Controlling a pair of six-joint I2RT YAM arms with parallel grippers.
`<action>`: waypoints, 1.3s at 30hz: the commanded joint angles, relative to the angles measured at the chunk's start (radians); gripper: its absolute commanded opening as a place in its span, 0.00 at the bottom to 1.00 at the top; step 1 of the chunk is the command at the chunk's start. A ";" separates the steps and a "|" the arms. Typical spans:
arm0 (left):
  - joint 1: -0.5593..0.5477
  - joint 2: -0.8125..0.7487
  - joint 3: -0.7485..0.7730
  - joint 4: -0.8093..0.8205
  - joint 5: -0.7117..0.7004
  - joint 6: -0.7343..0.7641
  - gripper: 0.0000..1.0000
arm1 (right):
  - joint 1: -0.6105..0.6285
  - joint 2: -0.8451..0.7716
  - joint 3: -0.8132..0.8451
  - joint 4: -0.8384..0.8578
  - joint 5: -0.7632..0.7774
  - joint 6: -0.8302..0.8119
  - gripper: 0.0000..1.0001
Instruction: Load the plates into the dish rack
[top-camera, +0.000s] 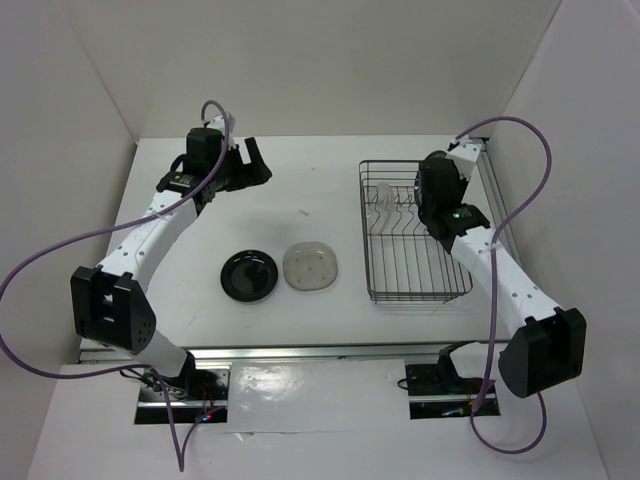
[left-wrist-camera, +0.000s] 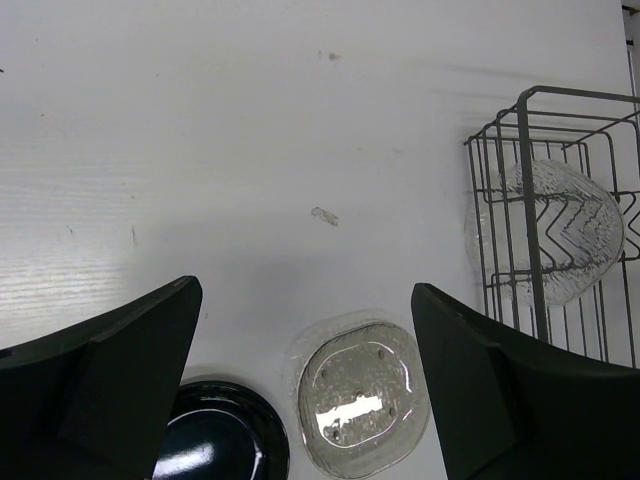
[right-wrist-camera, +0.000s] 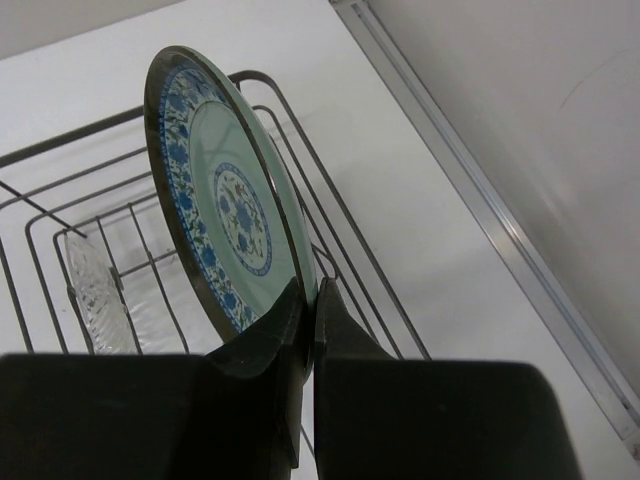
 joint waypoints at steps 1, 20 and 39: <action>-0.006 0.013 0.045 0.012 0.008 -0.006 1.00 | 0.011 0.035 0.004 0.047 0.032 0.000 0.00; -0.015 0.013 0.045 0.022 0.008 0.003 1.00 | 0.029 0.150 -0.007 0.116 -0.055 -0.009 0.00; -0.015 0.070 0.083 -0.135 -0.179 -0.063 1.00 | 0.060 0.196 0.042 0.098 0.032 0.000 0.78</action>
